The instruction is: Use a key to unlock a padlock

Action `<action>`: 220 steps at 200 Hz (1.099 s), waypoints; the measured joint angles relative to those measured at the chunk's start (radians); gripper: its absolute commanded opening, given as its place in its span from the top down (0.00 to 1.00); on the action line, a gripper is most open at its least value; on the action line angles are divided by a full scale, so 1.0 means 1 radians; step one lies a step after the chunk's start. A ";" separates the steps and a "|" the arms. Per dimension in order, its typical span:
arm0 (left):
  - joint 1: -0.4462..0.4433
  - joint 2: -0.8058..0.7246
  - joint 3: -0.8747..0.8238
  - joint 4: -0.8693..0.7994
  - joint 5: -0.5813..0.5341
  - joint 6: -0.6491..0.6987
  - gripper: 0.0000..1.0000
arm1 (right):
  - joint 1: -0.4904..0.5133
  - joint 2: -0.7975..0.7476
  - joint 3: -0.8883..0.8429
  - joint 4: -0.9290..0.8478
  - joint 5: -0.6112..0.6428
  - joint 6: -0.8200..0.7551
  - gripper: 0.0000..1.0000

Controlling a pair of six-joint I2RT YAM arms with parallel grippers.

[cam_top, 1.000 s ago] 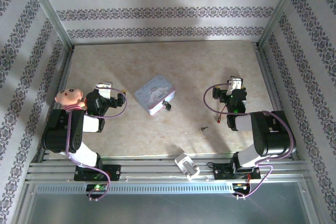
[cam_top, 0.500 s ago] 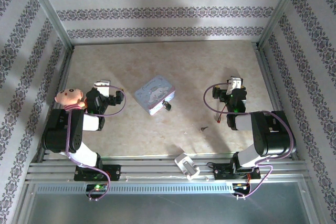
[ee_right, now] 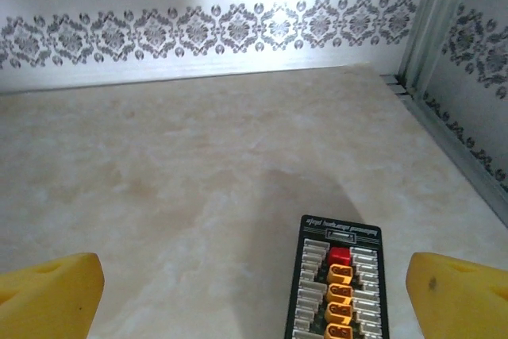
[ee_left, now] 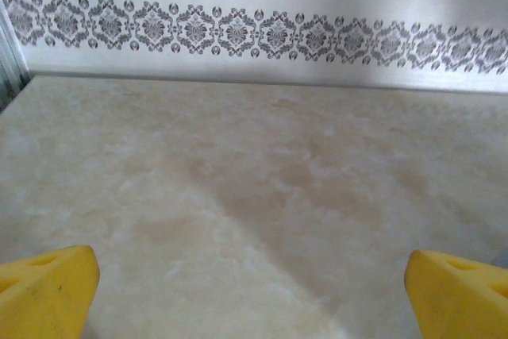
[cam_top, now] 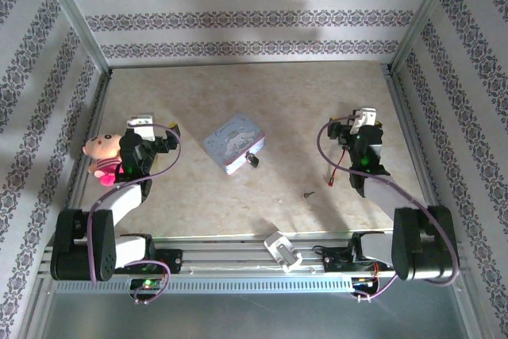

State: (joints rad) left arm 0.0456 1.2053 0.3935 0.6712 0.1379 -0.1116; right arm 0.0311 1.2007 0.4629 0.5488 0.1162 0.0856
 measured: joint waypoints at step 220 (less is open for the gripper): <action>-0.667 0.150 0.050 -0.283 -0.224 -0.616 0.01 | 0.681 -0.139 0.193 -1.275 0.257 0.770 0.35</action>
State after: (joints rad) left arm -0.6212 1.3552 0.4431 0.3882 -0.0860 -0.7277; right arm 0.7116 1.0615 0.6563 -0.7258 0.3729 0.8558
